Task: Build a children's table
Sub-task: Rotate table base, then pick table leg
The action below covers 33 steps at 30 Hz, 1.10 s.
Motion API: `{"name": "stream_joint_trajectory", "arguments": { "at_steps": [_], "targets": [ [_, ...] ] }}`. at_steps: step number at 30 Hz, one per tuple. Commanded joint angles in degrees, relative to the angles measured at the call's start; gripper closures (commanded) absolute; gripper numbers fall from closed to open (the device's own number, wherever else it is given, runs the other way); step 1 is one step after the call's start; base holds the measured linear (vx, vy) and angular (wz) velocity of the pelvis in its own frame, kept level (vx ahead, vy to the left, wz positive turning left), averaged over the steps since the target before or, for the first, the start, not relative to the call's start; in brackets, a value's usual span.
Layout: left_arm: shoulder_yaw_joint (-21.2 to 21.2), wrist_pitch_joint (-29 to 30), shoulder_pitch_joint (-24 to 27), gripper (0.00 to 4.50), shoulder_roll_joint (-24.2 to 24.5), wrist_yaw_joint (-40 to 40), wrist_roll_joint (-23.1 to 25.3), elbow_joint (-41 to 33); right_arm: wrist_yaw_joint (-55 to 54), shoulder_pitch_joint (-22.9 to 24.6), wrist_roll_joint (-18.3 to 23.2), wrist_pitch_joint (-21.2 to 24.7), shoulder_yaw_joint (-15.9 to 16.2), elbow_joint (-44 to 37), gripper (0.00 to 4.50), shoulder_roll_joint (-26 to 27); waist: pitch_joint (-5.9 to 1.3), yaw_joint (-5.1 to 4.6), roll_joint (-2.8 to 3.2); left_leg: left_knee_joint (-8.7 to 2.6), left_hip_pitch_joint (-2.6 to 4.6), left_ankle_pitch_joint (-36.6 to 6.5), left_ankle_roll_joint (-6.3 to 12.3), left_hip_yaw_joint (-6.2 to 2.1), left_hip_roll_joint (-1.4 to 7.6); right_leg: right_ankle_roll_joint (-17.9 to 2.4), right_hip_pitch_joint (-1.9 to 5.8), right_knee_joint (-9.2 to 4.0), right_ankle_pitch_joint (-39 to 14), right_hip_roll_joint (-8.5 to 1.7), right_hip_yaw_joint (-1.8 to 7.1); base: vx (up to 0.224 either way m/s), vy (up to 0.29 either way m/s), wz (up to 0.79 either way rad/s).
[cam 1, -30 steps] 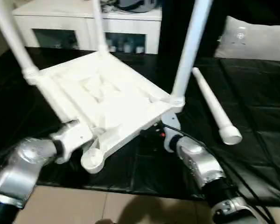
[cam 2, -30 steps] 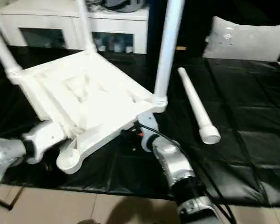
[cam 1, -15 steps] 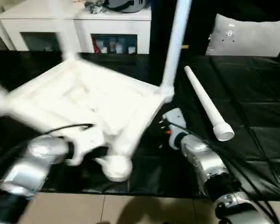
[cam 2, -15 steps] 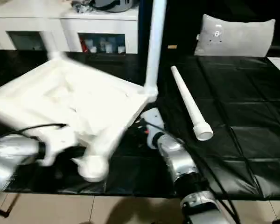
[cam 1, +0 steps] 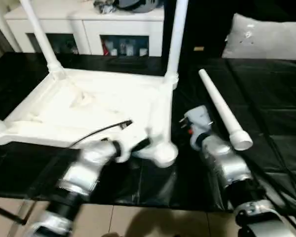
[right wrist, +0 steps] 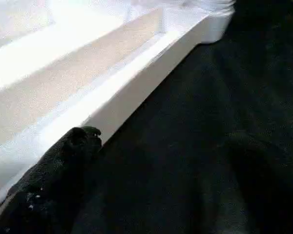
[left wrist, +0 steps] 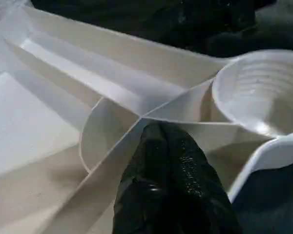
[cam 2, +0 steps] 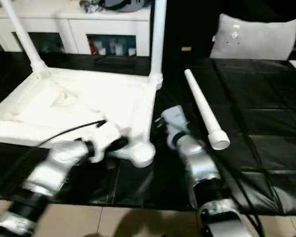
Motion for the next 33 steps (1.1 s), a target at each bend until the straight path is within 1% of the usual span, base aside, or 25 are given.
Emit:
{"name": "stream_joint_trajectory", "arguments": {
  "at_steps": [1, 2, 3, 4, 5, 6, 7, 8, 12, 13, 14, 17, 18, 19, 20, 21, 22, 23, 24, 25, 26, 28, 29, 32, 33],
  "targets": [
    [1.5, -0.9, 0.0, 4.29, -1.0, 1.8, -2.1, -2.7, -2.0, -1.0, -0.7, 2.0, -1.1, -2.7, 0.0, 0.0, -3.92, 0.1, 0.21, -3.42, -0.3, -6.4, 2.71, -0.07, 1.59, -11.5, 3.85, -3.23, -5.8, -3.53, 2.93, 0.0, 0.0, 0.0],
    [2.6, -0.9, 0.5, 4.29, -1.0, 3.4, -2.0, -3.7, -3.9, -1.6, -0.7, 3.6, -2.1, -3.4, 0.0, -0.2, -3.83, 0.15, 0.18, -3.54, -0.16, -7.4, 2.61, -0.06, 1.6, -11.4, 3.76, -3.47, -7.8, -3.54, 2.89, 0.0, 0.0, 0.0],
    [3.1, -0.5, 0.8, 4.17, -1.0, 4.0, -2.1, -4.5, -4.6, -1.8, -0.7, 4.3, -2.6, -3.7, 0.0, -0.4, -3.77, 0.16, 0.18, -3.55, -0.15, -7.9, 2.53, -0.04, 1.58, -11.3, 3.77, -3.57, -8.7, -3.52, 2.89, 0.0, 0.0, 0.0],
    [3.6, 0.1, 1.2, 4.09, -0.9, 4.3, -2.3, -5.3, -5.1, -2.1, -0.6, 4.9, -2.9, -3.9, 0.0, -0.6, -3.59, 0.2, 0.05, -3.69, -0.16, -9.1, 2.21, -0.05, 1.58, -10.6, 3.74, -3.76, -11.0, -3.55, 2.86, 0.0, 0.0, 0.0],
    [3.8, 0.6, 1.5, 4.06, -0.9, 4.1, -2.6, -5.9, -5.1, -2.2, -0.5, 5.2, -3.1, -4.2, 0.0, -0.7, -3.51, 0.22, 0.09, -3.75, -0.09, -9.8, 2.03, -0.02, 1.56, -10.1, 3.68, -3.96, -12.6, -3.55, 2.83, 0.0, 0.0, 0.0],
    [4.3, 1.5, 2.5, 4.06, -0.6, 3.9, -3.0, -7.8, -5.1, -2.4, -0.7, 6.7, -2.9, -4.7, 0.0, -1.2, -3.39, 0.17, -0.11, -3.81, 0.02, -11.0, 1.66, -0.02, 1.5, -9.1, 3.62, -4.2, -15.4, -3.57, 2.78, 0.0, 0.0, 0.0],
    [4.6, 1.7, 3.1, 3.86, -0.5, 4.2, -3.0, -8.8, -5.0, -2.4, -0.9, 7.5, -2.8, -4.9, 0.0, -1.4, -3.37, 0.19, -0.13, -3.92, -0.15, -10.9, 1.39, -0.15, 1.57, -8.4, 3.72, -4.22, -16.6, -3.67, 2.78, 0.0, 0.0, 0.0],
    [5.2, 2.1, 4.1, 3.76, -0.5, 5.2, -3.1, -10.2, -4.9, -2.3, -0.6, 8.8, -2.9, -5.3, 0.0, -1.4, -3.37, 0.03, -0.22, -3.88, -0.07, -11.1, 1.27, -0.07, 1.58, -8.1, 3.48, -4.26, -16.6, -3.5, 2.83, 0.0, 0.0, 0.0],
    [6.3, 3.5, 6.6, 3.58, -0.6, 7.1, -3.6, -13.6, -5.5, -3.0, -0.3, 11.5, -3.3, -5.3, 0.0, -1.8, -3.41, -0.29, 0.01, -3.91, -0.1, -11.2, 1.24, -0.11, 1.56, -8.3, 3.48, -4.23, -15.4, -3.41, 2.81, 0.0, 0.0, 0.0],
    [6.4, 3.9, 7.1, 3.4, -0.5, 7.2, -3.8, -14.5, -5.8, -3.6, -0.4, 12.2, -3.5, -4.9, 0.0, -2.1, -3.45, -0.36, -0.02, -3.87, -0.05, -10.9, 1.23, -0.13, 1.6, -8.6, 3.45, -4.18, -14.8, -3.41, 2.82, 0.0, 0.0, 0.0],
    [6.5, 4.2, 7.4, 3.34, -0.4, 7.2, -3.9, -15.0, -6.1, -3.9, -0.4, 12.7, -3.6, -4.7, 0.0, -2.3, -3.43, -0.37, 0.12, -3.85, -0.03, -10.7, 1.21, -0.11, 1.59, -8.9, 3.38, -4.12, -14.1, -3.35, 2.84, 0.0, 0.0, 0.0],
    [6.3, 5.4, 8.3, 3.15, 0.5, 6.4, -4.3, -17.4, -6.9, -7.9, 2.1, 14.5, -7.1, -0.8, 0.0, -3.4, -3.38, -0.56, 0.07, -3.81, 0.03, -11.3, 1.12, -0.05, 1.45, -9.4, 3.37, -4.05, -14.2, -3.27, 2.77, 0.0, 0.0, 0.0],
    [6.3, 5.4, 8.3, 3.05, 0.6, 6.3, -4.3, -17.5, -6.9, -8.3, 2.2, 14.6, -7.3, -0.2, 0.0, -3.5, -3.36, -0.49, 0.09, -3.77, 0.05, -11.7, 1.15, -0.05, 1.4, -9.1, 3.41, -4.17, -15.3, -3.36, 2.75, 0.0, 0.0, 0.0],
    [5.9, 5.7, 8.2, 2.97, 1.3, 5.4, -4.3, -18.1, -7.0, -11.3, 2.5, 15.4, -8.5, 3.6, 0.0, -4.9, -3.38, -0.53, -0.15, -3.72, 0.08, -11.6, 1.15, -0.01, 1.32, -8.8, 3.39, -4.16, -15.8, -3.29, 2.71, 0.0, 0.0, 0.0],
    [5.8, 5.8, 8.2, 2.93, 1.3, 5.3, -4.3, -18.2, -7.1, -11.6, 2.5, 15.5, -8.5, 4.0, 0.0, -5.1, -3.4, -0.55, -0.02, -3.65, 0.13, -11.2, 1.12, -0.01, 1.28, -9.0, 3.31, -4.07, -15.6, -3.25, 2.69, 0.0, 0.0, 0.0],
    [5.7, 6.1, 8.2, 2.84, 1.6, 4.9, -4.4, -18.6, -7.0, -12.6, 2.0, 15.8, -8.3, 5.6, 0.0, -5.8, -3.38, -0.49, -0.04, -3.64, 0.13, -11.1, 1.14, 0.05, 1.3, -9.0, 3.31, -4.12, -15.2, -3.24, 2.7, 0.0, 0.0, 0.0],
    [5.1, 6.6, 8.4, 2.73, 2.4, 3.7, -4.7, -19.3, -6.8, -14.9, 0.5, 16.5, -7.3, 9.2, 0.0, -7.6, -3.45, -0.43, -0.13, -3.54, 0.08, -10.2, 1.2, 0.07, 1.25, -9.4, 3.38, -3.96, -13.9, -3.23, 2.71, 0.0, 0.0, 0.0],
    [4.8, 6.8, 8.5, 2.62, 2.9, 3.0, -4.8, -19.6, -6.8, -16.1, -0.3, 16.9, -6.7, 11.2, 0.0, -8.4, -3.59, -0.48, 0.02, -3.46, 0.09, -9.7, 1.16, 0.01, 1.24, -9.9, 3.41, -3.69, -13.2, -3.26, 2.67, 0.0, 0.0, 0.0],
    [4.6, 7.2, 8.8, 2.62, 3.3, 2.6, -4.9, -20.1, -6.2, -17.3, -1.0, 17.7, -5.8, 13.3, 0.0, -9.3, -3.54, -0.48, -0.01, -3.38, 0.03, -9.3, 1.33, 0.13, 1.22, -10.5, 3.42, -3.73, -12.1, -3.19, 2.68, 0.0, 0.0, 0.0],
    [4.4, 7.6, 9.0, 2.49, 3.7, 2.2, -5.0, -20.4, -5.4, -18.5, -0.6, 18.5, -6.2, 15.8, 0.0, -9.8, -3.61, -0.47, 0.12, -3.28, -0.02, -8.7, 1.43, 0.12, 1.17, -11.2, 3.51, -3.46, -10.6, -3.17, 2.67, 0.0, 0.0, 0.0],
    [4.2, 7.6, 9.2, 2.42, 4.0, 2.0, -4.9, -20.5, -5.2, -19.2, 0.0, 18.8, -6.8, 17.4, 0.0, -10.0, -3.66, -0.56, -0.02, -3.22, -0.11, -8.6, 1.83, 0.15, 1.16, -11.7, 3.62, -3.4, -9.8, -3.17, 2.63, 0.0, 0.0, 0.0],
    [3.7, 7.5, 9.4, 2.26, 4.7, 1.9, -4.4, -20.6, -5.2, -21.3, 0.4, 18.2, -8.0, 23.4, 0.0, -11.0, -3.67, -0.53, 0.07, -3.19, -0.1, -9.0, 2.16, 0.15, 1.2, -12.4, 3.61, -3.41, -10.1, -3.27, 2.54, 0.0, 0.0, 0.0],
    [3.7, 7.5, 9.4, 2.17, 4.7, 1.9, -4.4, -20.6, -5.2, -21.3, 0.4, 18.2, -8.0, 23.5, 0.0, -11.0, -3.65, -0.49, 0.07, -3.14, -0.06, -9.2, 2.1, 0.2, 1.25, -12.5, 3.6, -3.47, -10.5, -3.33, 2.54, 0.0, 0.0, 0.0],
    [3.9, 7.0, 8.9, 2.06, 4.7, 2.9, -3.8, -20.1, -5.3, -22.7, -0.3, 18.4, -7.7, 28.4, 0.0, -12.1, -3.62, -0.47, 0.0, -3.12, -0.08, -9.7, 2.01, 0.23, 1.31, -12.5, 3.68, -3.49, -11.4, -3.37, 2.46, 0.0, 0.0, 0.0],
    [3.8, 7.1, 8.8, 1.88, 4.8, 2.8, -3.7, -20.0, -5.4, -23.1, -0.3, 18.5, -7.8, 29.6, 0.0, -12.4, -3.6, -0.42, 0.0, -3.15, -0.05, -9.9, 2.03, 0.24, 1.35, -12.5, 3.64, -3.57, -11.7, -3.41, 2.44, 0.0, 0.0, 0.0]
  ]
}}
